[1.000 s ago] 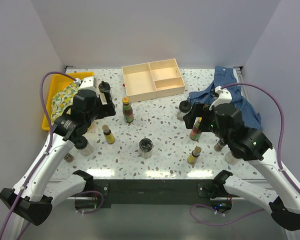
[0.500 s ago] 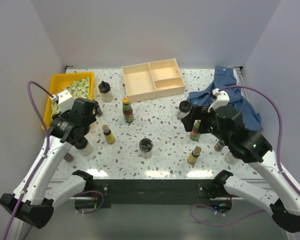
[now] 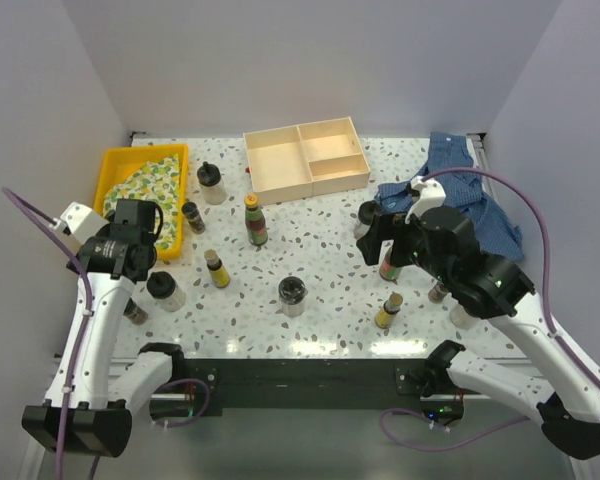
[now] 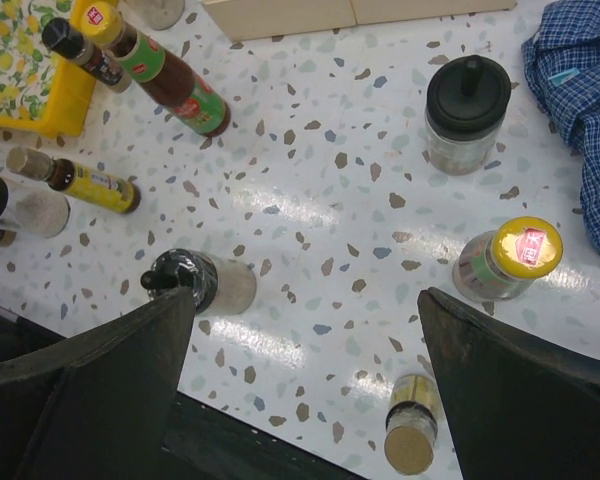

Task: Organize the condiment bottles
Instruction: Pick up the bottle from the center of the board.

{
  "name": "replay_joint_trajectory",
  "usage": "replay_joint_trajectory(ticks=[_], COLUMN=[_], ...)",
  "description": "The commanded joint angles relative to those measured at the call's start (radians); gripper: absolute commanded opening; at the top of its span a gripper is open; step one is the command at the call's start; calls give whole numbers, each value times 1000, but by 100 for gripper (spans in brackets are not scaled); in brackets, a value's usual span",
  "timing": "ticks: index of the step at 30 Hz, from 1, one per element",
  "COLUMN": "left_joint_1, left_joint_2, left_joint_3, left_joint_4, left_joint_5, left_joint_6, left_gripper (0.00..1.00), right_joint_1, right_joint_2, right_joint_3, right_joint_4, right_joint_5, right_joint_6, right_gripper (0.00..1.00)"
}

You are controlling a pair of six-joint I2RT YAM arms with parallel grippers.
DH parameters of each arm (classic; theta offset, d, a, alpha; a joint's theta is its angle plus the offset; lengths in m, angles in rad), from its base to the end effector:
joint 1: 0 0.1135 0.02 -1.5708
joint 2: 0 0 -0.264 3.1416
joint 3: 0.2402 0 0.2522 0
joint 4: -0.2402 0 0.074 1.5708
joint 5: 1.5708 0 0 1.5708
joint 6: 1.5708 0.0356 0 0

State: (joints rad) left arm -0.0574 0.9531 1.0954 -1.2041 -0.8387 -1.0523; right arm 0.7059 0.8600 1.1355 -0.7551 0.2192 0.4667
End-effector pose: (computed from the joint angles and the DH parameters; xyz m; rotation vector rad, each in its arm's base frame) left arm 0.1500 0.0179 0.3374 -1.2931 1.8388 0.5401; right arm 0.1296 0.1003 0.3878 -0.1098 2.0734 0.5059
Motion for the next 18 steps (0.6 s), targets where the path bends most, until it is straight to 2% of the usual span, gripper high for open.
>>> replay_joint_trajectory(ticks=[1, 4, 6, 8, 11, 18], left_joint_1=[108, 185, 261, 306, 327, 350], left_joint_2=[16, 21, 26, 42, 56, 73], left_joint_3=[-8, -57, -106, -121, -144, -224], left_joint_4=[-11, 27, 76, 103, 98, 144], left_joint_5=[-63, -46, 5, 58, 70, 145], left_joint_6=[-77, -63, 0, 5, -40, -52], left_gripper=[90, 90, 88, 80, 71, 71], right_joint_1=[-2, 0, 0, -2, 0, 0], right_joint_2=[30, 45, 45, 42, 36, 31], right_joint_3=[72, 92, 93, 92, 92, 93], right_joint_4=[-23, -53, -64, -72, -78, -79], right_joint_5=[-12, -29, -34, -38, -41, -67], right_joint_6=[-39, -33, -27, -16, 0, 20], right_gripper=[98, 98, 97, 97, 96, 96])
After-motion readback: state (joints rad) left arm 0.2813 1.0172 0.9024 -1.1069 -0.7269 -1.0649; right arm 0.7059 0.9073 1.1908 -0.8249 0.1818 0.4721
